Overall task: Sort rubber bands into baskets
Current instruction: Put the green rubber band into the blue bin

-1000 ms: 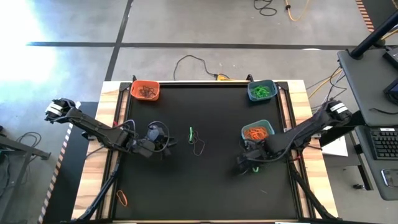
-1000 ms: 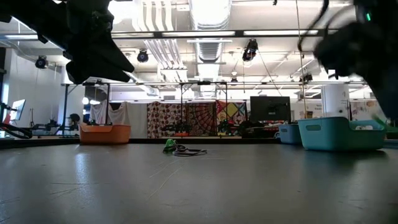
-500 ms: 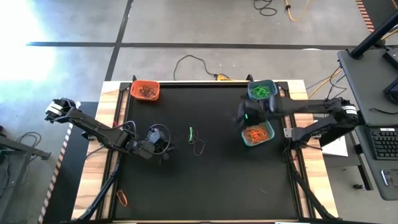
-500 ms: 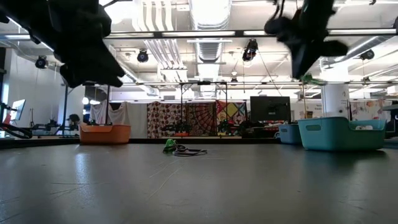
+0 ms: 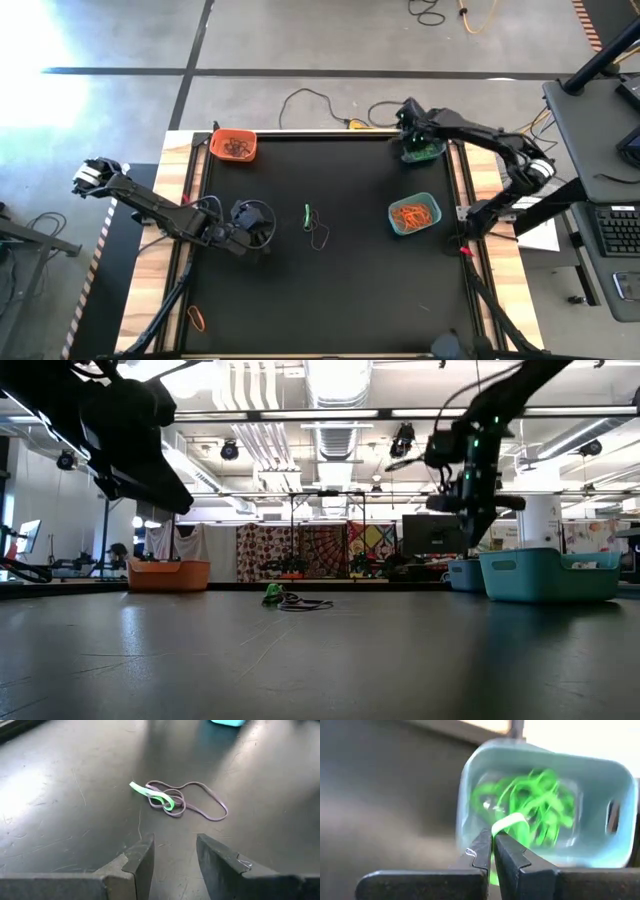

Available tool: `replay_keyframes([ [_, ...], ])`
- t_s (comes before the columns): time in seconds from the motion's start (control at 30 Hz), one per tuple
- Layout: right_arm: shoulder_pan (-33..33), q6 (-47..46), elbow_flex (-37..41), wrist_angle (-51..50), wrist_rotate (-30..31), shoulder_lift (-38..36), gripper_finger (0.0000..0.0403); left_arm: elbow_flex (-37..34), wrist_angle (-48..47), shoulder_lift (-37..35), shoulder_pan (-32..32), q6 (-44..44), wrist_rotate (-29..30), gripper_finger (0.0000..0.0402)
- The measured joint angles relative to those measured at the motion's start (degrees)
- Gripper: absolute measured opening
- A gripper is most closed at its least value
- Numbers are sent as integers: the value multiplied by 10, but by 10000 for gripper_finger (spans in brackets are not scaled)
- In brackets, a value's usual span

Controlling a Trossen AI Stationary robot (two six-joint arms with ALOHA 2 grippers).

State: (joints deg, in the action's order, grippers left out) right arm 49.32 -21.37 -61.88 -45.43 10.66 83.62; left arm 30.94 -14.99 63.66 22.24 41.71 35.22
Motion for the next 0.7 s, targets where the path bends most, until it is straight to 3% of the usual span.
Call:
replay_keyframes([
  [0.2, 40, 55, 1, 86, -3, 75, 19, 0, 0, 0, 0, -5, 1, 131],
  [0.4, 46, 62, 1, 110, -1, 145, 64, 0, 0, 0, 0, -5, 1, 131],
  [0.53, 36, 84, 2, 115, 34, 138, 104, 0, 1, 0, 0, -5, 1, 131],
  [0.7, 7, 111, 2, 116, 99, 68, 142, 0, 4, 0, 0, -5, 1, 131],
])
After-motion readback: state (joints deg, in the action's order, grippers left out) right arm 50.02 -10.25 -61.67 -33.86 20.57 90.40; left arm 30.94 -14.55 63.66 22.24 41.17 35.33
